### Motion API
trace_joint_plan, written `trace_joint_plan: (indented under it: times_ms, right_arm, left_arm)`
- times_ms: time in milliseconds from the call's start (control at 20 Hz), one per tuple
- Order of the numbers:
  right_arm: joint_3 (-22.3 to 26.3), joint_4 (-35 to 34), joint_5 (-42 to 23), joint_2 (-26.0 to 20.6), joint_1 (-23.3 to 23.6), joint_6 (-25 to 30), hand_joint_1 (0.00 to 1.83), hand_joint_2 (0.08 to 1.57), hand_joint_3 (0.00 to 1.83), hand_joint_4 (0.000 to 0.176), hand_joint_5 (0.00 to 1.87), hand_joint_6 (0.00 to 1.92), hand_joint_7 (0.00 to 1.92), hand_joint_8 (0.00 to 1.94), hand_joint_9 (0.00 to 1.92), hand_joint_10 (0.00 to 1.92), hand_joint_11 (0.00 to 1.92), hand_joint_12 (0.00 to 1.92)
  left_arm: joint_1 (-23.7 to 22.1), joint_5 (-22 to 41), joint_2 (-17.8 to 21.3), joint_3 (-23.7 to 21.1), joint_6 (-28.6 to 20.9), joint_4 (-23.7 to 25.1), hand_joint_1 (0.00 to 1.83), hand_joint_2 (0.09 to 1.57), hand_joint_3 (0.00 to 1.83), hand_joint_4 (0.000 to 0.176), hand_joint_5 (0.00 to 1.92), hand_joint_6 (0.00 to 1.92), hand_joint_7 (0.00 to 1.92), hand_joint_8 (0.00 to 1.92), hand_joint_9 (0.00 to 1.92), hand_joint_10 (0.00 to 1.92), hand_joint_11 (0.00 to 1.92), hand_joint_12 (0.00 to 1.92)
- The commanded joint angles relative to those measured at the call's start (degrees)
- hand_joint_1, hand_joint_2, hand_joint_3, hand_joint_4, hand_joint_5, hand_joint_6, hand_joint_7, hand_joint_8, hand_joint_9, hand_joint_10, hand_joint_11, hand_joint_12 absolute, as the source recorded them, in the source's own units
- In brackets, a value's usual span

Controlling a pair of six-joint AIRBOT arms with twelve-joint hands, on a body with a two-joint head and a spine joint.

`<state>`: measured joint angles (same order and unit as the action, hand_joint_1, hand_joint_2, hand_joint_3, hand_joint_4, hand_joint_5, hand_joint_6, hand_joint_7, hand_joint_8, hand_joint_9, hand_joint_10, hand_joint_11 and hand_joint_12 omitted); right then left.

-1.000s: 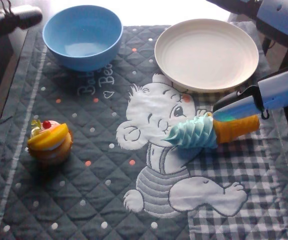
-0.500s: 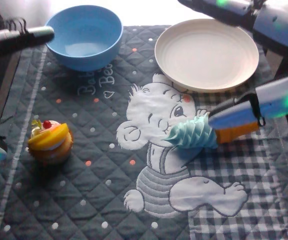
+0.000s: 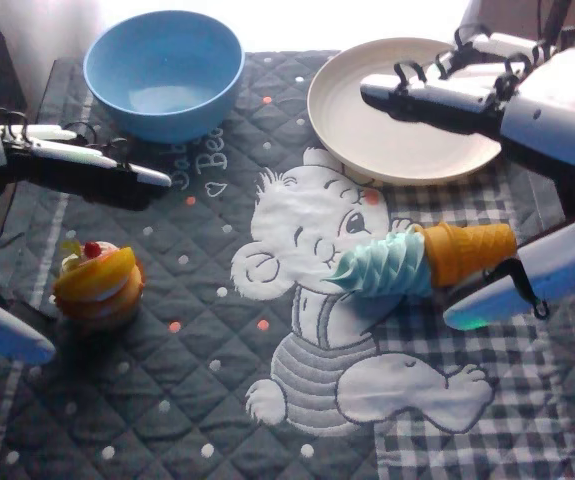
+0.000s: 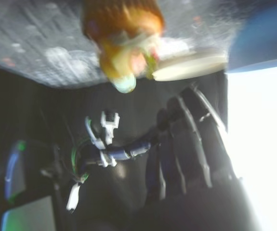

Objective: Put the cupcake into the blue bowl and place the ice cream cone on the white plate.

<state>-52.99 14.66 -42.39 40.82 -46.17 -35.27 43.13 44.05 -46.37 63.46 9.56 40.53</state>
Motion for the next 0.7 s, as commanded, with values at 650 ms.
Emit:
trace_joint_plan:
  times_ms: [650]
  right_arm:
    - [-5.7,4.3,3.0,5.5,0.2,6.7,0.73,0.67,0.00,0.000,0.26,0.00,0.55,0.00,0.46,0.00,0.20,0.56]
  left_arm:
    - [-1.4,-1.2,-4.3,2.7,-5.4,5.4,0.80,0.76,0.00,0.000,0.49,0.00,0.59,0.00,0.64,0.00,0.06,1.12]
